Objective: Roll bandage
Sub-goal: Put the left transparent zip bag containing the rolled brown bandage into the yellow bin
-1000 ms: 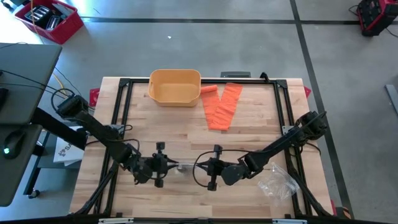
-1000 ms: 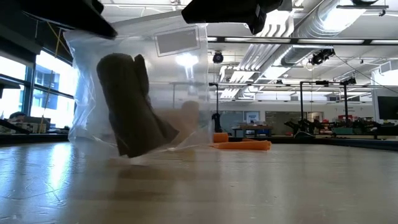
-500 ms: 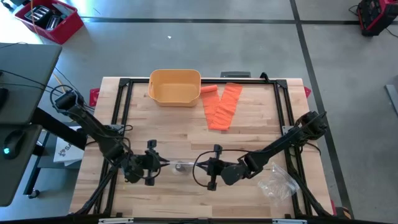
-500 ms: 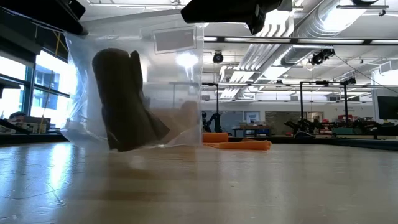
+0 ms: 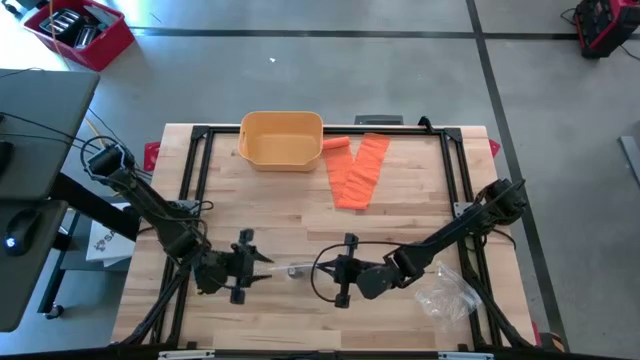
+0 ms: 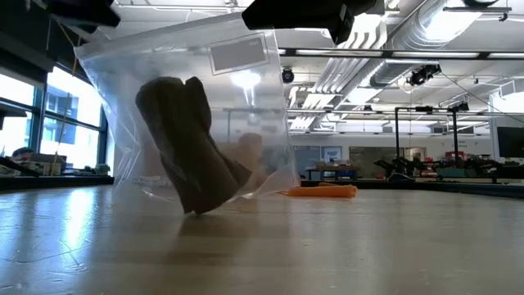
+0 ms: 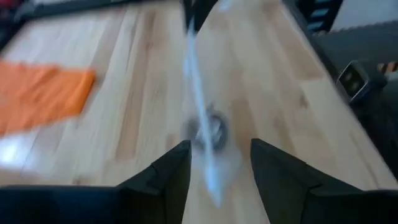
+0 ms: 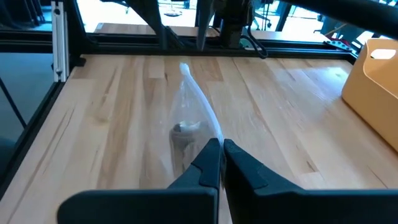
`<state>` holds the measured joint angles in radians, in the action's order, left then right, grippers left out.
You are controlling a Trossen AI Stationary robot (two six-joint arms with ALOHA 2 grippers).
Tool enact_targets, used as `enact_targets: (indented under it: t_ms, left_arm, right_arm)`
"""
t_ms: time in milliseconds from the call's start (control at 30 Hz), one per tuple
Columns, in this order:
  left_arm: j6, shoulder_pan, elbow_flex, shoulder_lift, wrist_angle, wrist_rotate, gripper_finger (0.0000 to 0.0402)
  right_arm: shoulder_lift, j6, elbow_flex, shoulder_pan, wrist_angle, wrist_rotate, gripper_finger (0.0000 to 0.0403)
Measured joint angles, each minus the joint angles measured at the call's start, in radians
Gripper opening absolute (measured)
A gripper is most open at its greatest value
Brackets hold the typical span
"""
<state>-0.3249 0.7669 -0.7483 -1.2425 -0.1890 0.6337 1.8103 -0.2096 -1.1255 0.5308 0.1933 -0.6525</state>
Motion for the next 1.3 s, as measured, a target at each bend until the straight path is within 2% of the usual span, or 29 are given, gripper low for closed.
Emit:
enact_targets:
  t_ms: [167,367,500,700,833,933,1067,1167,1300]
  left_arm:
    - [0.111,-0.012,0.0,-0.098,0.159,0.044,0.0163]
    - [0.067,-0.039,0.0,-0.207,0.211,0.049,0.0155]
    - [0.042,-0.041,0.0,-0.224,0.213,0.05,0.0109]
    - [0.064,-0.04,0.0,-0.203,0.208,0.064,0.0013]
    - [0.028,-0.04,-0.001,-0.189,0.2,0.092,0.0008]
    - [-0.146,-0.063,-0.049,-0.168,0.044,0.113,0.0003]
    - [-0.372,-0.109,-0.199,-0.157,-0.361,0.112,0.0002]
    - [-0.424,-0.153,-0.327,-0.157,-0.594,0.113,0.0001]
    - [-0.379,-0.265,-0.472,-0.157,-0.778,0.138,0.0001]
  right_arm:
    - [0.0,-0.002,0.0,0.0,0.012,0.001,0.0]
    - [0.0,-0.01,0.0,0.0,0.011,0.002,0.0]
    - [0.0,-0.012,0.0,0.0,0.011,0.002,0.0]
    - [0.0,-0.014,0.0,0.0,0.01,0.002,0.0]
    - [0.0,-0.025,0.0,-0.001,0.011,0.001,0.0]
    - [-0.001,-0.086,-0.001,-0.013,-0.003,0.015,0.001]
    - [-0.048,-0.16,-0.001,-0.028,-0.15,0.042,0.0055]
    - [-0.114,-0.225,-0.001,-0.035,-0.29,0.04,0.0096]
    - [-0.168,-0.322,-0.001,-0.033,-0.464,0.035,0.0128]
